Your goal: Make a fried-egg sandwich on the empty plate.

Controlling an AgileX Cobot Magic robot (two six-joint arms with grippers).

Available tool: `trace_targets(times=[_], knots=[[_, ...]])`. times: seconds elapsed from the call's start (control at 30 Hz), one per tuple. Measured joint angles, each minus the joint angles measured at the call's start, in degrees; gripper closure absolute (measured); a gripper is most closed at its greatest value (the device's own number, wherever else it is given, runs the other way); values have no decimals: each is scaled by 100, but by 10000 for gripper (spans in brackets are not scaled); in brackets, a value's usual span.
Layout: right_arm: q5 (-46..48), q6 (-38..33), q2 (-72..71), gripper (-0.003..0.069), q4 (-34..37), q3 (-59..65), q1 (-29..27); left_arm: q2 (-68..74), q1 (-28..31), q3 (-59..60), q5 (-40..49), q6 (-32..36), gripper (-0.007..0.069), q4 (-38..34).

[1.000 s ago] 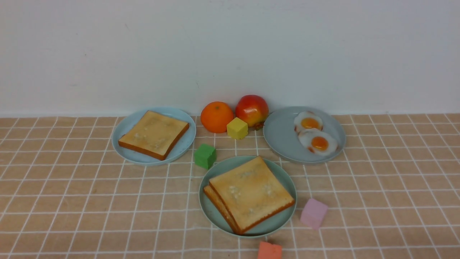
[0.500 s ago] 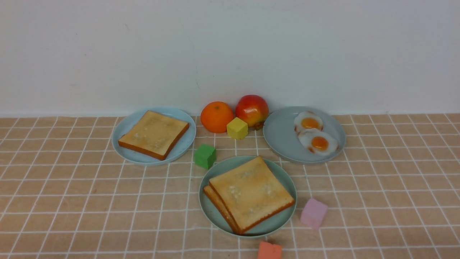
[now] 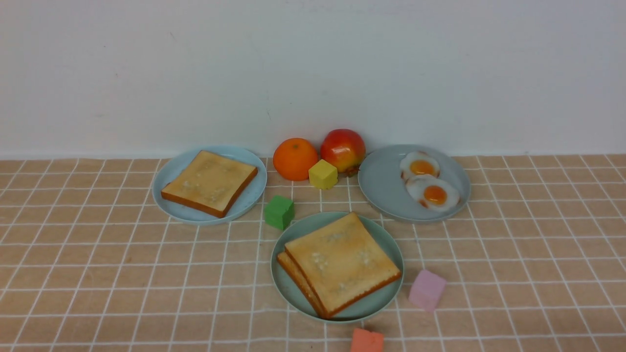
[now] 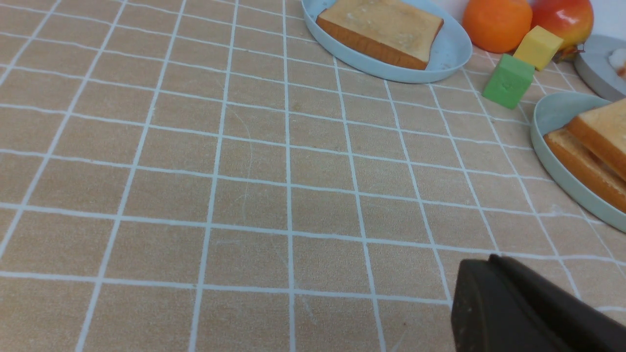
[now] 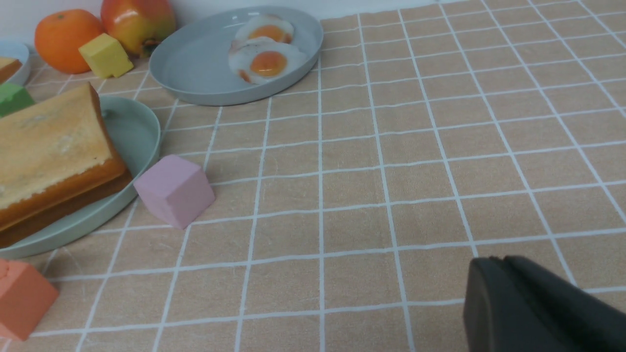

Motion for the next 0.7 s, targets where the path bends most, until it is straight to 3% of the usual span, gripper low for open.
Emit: trace_targets(times=[0.7], knots=[[0,0,0,599,0,0,0,0,0,0,0,5,624,0]])
